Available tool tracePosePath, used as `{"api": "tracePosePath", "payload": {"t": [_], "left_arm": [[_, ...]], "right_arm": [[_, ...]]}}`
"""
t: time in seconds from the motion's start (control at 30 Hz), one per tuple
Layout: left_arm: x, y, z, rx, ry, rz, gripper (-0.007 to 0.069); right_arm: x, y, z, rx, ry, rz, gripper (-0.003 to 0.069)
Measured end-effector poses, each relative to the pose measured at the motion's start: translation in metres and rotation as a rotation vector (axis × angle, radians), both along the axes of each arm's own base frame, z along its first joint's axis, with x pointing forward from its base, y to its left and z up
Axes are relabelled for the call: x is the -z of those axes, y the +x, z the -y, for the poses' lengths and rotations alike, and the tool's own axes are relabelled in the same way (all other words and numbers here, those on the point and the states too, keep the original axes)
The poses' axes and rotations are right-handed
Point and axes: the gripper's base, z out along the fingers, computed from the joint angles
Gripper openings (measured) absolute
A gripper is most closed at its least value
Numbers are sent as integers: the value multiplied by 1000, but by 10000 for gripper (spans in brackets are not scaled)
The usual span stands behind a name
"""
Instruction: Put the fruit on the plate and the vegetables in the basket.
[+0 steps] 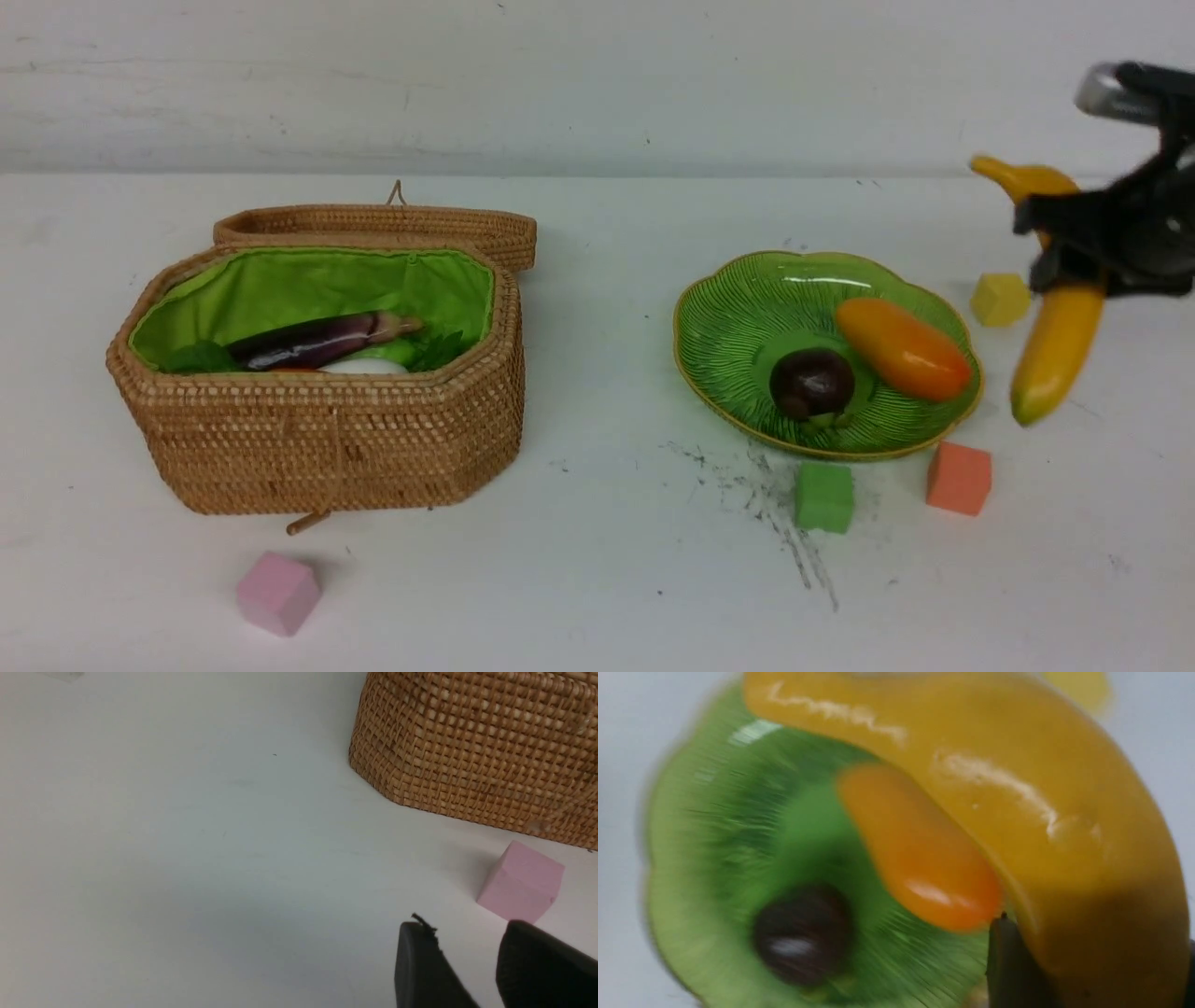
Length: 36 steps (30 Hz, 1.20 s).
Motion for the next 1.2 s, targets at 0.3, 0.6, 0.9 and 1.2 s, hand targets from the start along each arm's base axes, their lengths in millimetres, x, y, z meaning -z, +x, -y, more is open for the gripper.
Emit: {"api": "tracePosePath", "payload": {"t": [0.3, 0.6, 0.9, 1.2], "left_arm": [[0, 0, 0, 0, 0, 0, 239], [0, 0, 0, 0, 0, 0, 239], [0, 0, 0, 0, 1, 0, 239], [0, 0, 0, 0, 1, 0, 239]], "right_arm": [[62, 69, -93, -429, -189, 9, 317], [78, 78, -104, -439, -283, -87, 601], [11, 46, -91, -406, -310, -97, 624], [-147, -78, -4, -125, -264, 107, 74]]}}
